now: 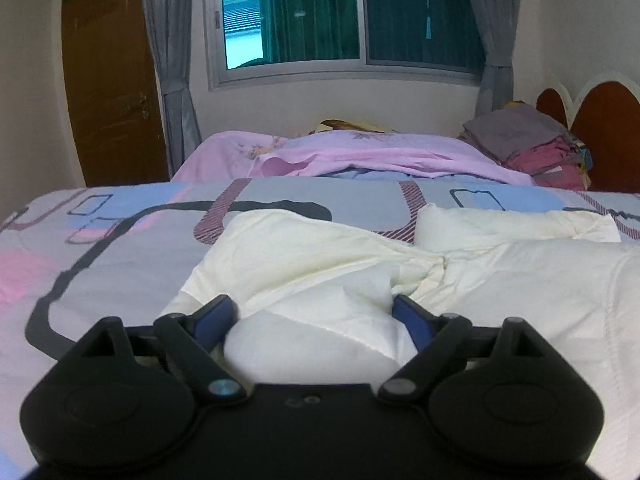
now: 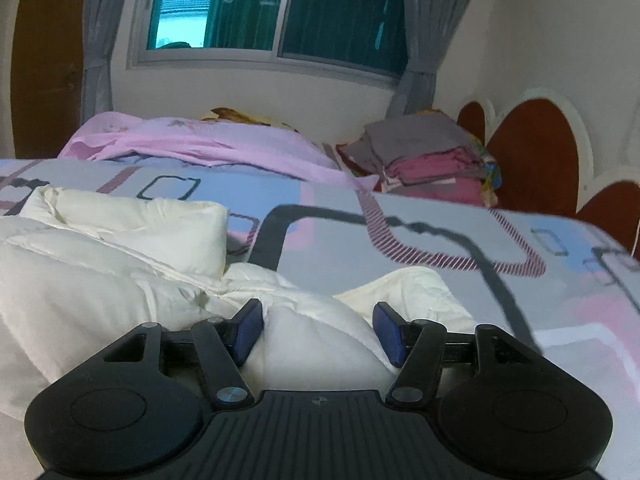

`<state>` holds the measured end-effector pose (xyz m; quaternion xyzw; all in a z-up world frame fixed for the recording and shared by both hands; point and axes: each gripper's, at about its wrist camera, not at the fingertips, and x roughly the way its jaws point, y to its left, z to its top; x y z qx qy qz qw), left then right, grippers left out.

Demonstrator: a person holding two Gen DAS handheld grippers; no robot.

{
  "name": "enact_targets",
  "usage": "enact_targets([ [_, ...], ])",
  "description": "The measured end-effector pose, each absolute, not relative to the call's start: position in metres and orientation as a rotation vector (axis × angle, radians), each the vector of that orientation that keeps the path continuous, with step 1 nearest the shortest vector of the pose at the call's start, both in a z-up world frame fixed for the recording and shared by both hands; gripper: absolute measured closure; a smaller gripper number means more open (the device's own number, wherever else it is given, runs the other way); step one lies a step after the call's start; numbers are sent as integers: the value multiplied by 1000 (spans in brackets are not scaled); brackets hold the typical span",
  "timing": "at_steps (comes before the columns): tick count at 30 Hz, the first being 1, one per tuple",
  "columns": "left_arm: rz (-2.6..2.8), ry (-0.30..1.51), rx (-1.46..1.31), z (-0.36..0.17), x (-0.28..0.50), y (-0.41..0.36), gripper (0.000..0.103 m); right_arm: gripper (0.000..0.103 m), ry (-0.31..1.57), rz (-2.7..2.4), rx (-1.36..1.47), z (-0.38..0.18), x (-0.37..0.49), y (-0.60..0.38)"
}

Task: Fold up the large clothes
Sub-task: 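Smooth the folded jacket flat with both open tools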

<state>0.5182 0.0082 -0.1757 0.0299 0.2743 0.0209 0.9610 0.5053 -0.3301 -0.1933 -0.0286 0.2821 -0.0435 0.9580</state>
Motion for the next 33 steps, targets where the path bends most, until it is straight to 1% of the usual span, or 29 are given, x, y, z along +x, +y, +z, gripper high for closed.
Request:
enact_targets([
  [3, 42, 553, 37, -181, 521, 9, 15, 41, 580, -82, -14, -200, 508, -335],
  [6, 37, 589, 34, -181, 525, 10, 15, 40, 615, -77, -4, -196, 511, -338],
  [11, 18, 626, 11, -167, 515, 18, 17, 40, 596, -56, 83, -164, 487, -339],
  [14, -15, 634, -29, -149, 502, 20, 16, 40, 557, -19, 72, -139, 465, -327],
  [19, -76, 660, -51, -127, 474, 14, 16, 40, 552, 47, 52, -118, 438, -301],
  [25, -121, 699, -65, -126, 448, 5, 16, 41, 571, 82, 51, -119, 414, -278],
  [33, -102, 725, -30, -146, 443, 5, 14, 41, 610, 54, 59, -132, 401, -281],
])
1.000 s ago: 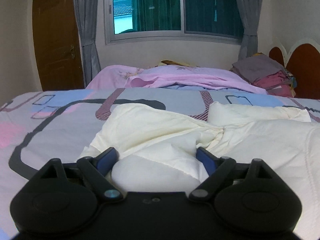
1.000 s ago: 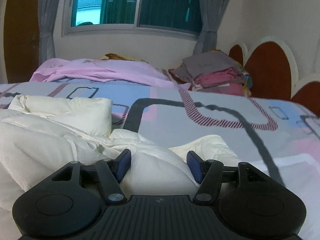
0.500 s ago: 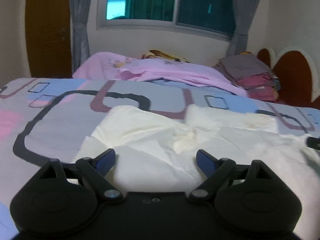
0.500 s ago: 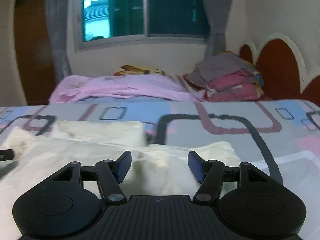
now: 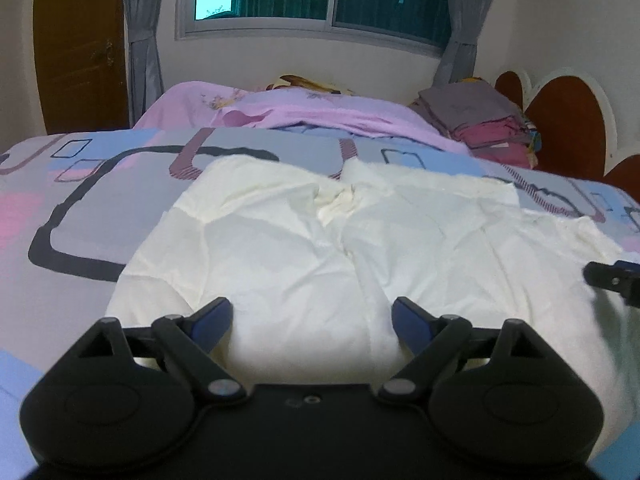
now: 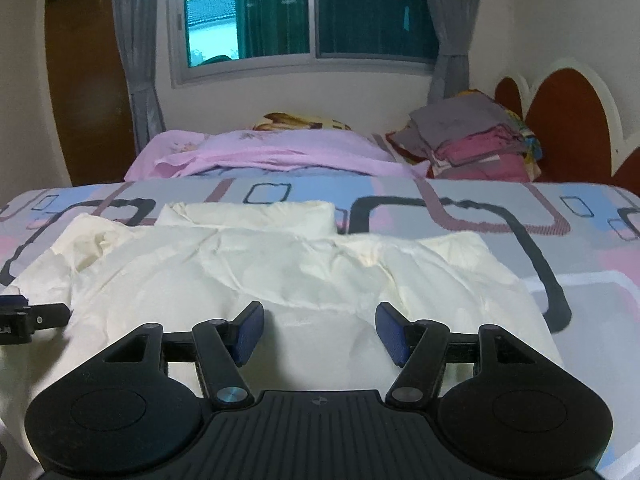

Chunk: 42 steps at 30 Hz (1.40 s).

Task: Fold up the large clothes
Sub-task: 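Smooth the folded jacket flat with both open tools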

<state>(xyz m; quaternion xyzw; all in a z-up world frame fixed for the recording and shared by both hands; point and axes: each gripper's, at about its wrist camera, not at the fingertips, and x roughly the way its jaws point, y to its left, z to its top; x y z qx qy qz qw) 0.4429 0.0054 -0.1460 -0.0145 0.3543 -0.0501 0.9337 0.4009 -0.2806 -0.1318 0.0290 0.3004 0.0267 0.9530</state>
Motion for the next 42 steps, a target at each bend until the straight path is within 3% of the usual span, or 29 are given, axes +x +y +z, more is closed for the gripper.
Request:
enact_targets([
  [14, -58, 715, 44, -178, 452, -4, 11, 41, 684, -18, 46, -179, 417, -297],
  [20, -72, 711, 31, -157, 445, -2, 19, 40, 675, 10, 82, -155, 409, -303],
  [26, -126, 624, 72, -137, 411, -10, 15, 40, 604, 49, 71, -136, 382, -293],
  [33, -98, 692, 64, -165, 419, -14, 11, 40, 651, 22, 47, -161, 383, -285],
  [36, -65, 706, 39, -161, 427, -12, 18, 40, 654, 31, 88, -156, 386, -294],
  [42, -87, 675, 0, -142, 423, -4, 17, 40, 600, 39, 95, -139, 378, -299],
])
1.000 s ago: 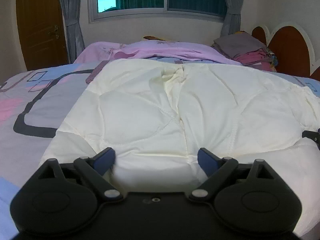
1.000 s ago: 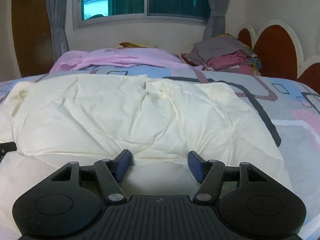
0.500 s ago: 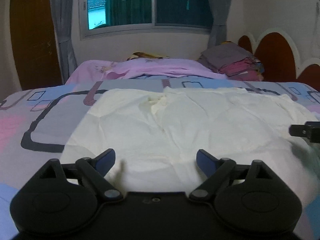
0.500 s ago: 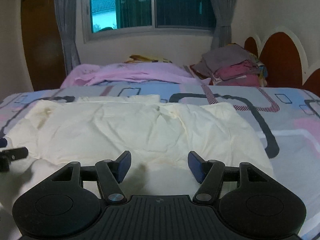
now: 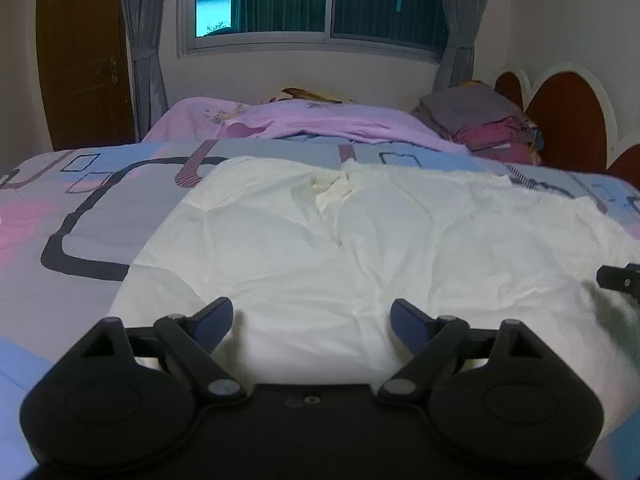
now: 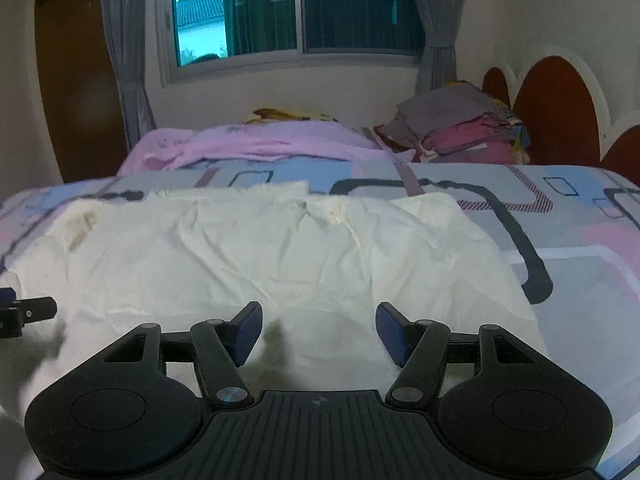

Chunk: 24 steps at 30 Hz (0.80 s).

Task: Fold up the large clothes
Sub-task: 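Smooth the folded jacket flat with both open tools, then move both tools to the jacket's side edge and close on it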

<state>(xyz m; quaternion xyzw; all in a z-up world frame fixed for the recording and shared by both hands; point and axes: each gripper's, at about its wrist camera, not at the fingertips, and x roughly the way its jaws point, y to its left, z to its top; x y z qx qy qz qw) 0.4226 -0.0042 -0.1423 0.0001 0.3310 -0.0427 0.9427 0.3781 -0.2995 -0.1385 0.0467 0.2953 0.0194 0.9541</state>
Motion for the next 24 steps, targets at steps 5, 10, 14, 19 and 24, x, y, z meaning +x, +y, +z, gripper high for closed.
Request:
enact_targets([
  [5, -70, 725, 44, -160, 424, -9, 14, 40, 645, 15, 60, -157, 381, -295],
  [10, -57, 750, 17, -167, 430, -4, 11, 40, 666, 9, 33, -170, 385, -297],
  [14, -53, 764, 30, -167, 433, -5, 10, 40, 685, 9, 22, -174, 390, -297],
  [19, -42, 790, 36, -163, 437, -6, 10, 40, 715, 9, 53, -167, 392, -299],
  [24, -38, 801, 17, -151, 430, -2, 12, 40, 695, -3, 116, -149, 374, -310],
])
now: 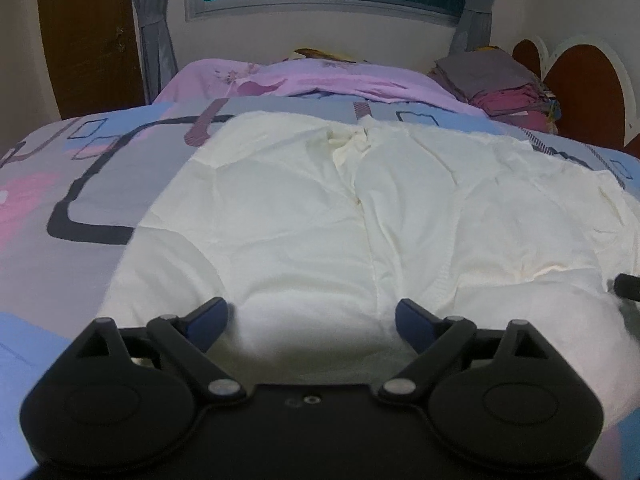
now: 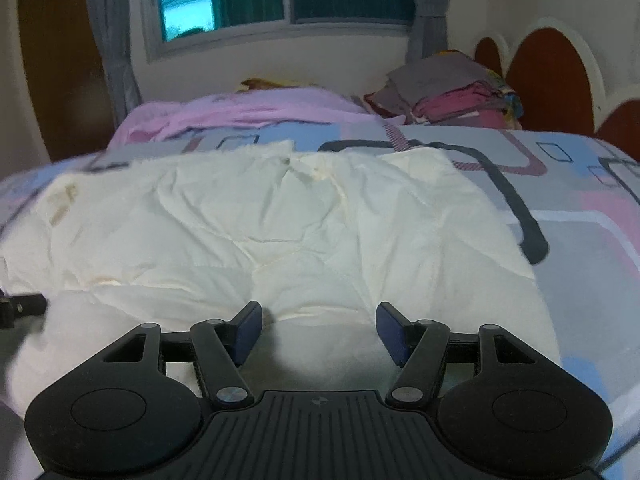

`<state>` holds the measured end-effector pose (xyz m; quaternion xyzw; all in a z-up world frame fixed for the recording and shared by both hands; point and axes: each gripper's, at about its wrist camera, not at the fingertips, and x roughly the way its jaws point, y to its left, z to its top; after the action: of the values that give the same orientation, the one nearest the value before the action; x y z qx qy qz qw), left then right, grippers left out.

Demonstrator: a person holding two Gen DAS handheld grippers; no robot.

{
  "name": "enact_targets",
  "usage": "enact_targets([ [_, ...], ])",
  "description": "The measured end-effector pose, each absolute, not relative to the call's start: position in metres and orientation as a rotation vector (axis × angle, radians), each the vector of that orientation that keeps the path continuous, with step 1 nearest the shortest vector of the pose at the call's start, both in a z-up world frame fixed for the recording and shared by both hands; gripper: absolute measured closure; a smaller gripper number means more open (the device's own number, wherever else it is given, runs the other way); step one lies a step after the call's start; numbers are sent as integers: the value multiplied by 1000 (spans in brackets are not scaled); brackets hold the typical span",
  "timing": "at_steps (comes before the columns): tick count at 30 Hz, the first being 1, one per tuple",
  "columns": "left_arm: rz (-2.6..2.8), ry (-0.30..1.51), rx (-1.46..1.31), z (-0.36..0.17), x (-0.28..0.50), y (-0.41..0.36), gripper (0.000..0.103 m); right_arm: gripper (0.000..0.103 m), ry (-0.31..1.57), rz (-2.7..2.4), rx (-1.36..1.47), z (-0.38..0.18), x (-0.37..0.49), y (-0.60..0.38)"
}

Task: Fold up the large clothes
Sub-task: 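Move both tools to the jacket's side edge and close on it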

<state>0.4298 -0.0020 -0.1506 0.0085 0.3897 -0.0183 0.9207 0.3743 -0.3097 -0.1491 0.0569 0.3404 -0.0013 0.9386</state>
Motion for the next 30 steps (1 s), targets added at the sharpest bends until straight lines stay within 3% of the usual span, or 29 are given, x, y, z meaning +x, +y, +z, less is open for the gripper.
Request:
enact_targets([
  [13, 19, 838, -156, -133, 375, 63, 4, 39, 722, -120, 207, -135, 299, -355],
  [14, 27, 850, -189, -134, 369, 71, 4, 26, 726, -134, 222, -136, 294, -360],
  [16, 49, 877, -249, -138, 362, 85, 4, 12, 721, -166, 239, -137, 284, -367],
  [30, 52, 916, -580, -173, 368, 120, 7, 12, 790, -153, 424, -164, 290, -384],
])
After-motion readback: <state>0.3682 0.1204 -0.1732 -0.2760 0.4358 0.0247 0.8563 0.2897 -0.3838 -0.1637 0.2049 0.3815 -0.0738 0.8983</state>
